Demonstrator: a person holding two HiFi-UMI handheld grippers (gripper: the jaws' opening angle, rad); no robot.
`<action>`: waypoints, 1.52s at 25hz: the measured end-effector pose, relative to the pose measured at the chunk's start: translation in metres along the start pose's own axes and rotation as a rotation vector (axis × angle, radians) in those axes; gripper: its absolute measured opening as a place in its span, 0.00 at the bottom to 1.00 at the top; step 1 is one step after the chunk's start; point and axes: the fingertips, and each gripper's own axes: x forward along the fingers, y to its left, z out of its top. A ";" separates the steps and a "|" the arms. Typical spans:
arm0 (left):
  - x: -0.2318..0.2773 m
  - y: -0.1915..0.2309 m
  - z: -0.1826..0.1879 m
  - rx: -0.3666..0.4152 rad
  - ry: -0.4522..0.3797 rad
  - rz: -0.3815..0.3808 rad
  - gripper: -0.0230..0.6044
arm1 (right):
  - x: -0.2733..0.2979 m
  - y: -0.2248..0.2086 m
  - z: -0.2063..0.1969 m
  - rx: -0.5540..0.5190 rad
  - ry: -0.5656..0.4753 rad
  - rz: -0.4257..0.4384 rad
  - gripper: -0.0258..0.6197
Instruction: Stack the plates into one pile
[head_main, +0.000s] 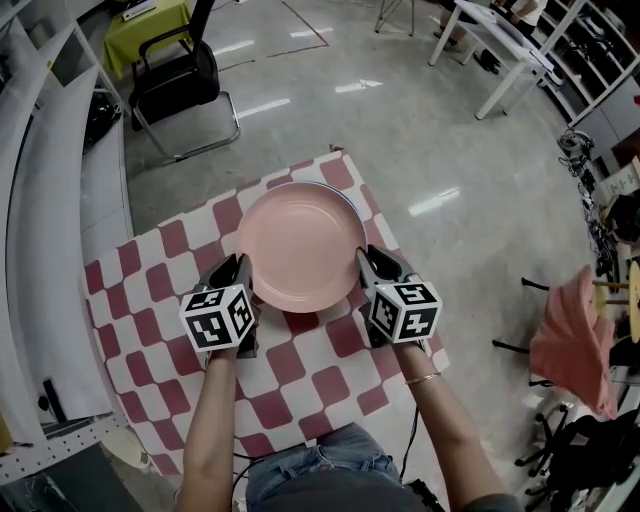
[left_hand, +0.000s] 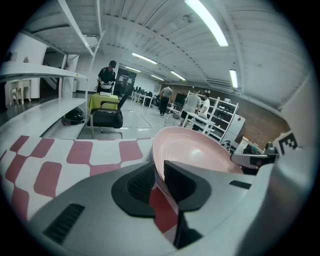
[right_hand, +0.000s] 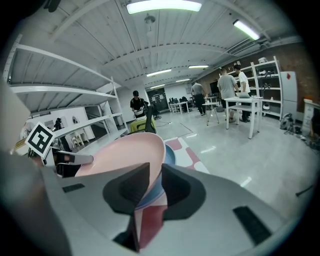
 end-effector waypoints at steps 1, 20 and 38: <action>0.002 -0.001 0.000 0.001 0.001 -0.001 0.14 | 0.000 -0.002 0.000 0.000 0.000 -0.002 0.15; 0.026 -0.007 -0.002 0.002 0.019 0.000 0.15 | 0.015 -0.021 -0.002 -0.036 0.010 -0.025 0.15; 0.039 0.000 -0.011 0.011 0.050 0.024 0.16 | 0.030 -0.025 -0.004 -0.082 0.015 -0.037 0.16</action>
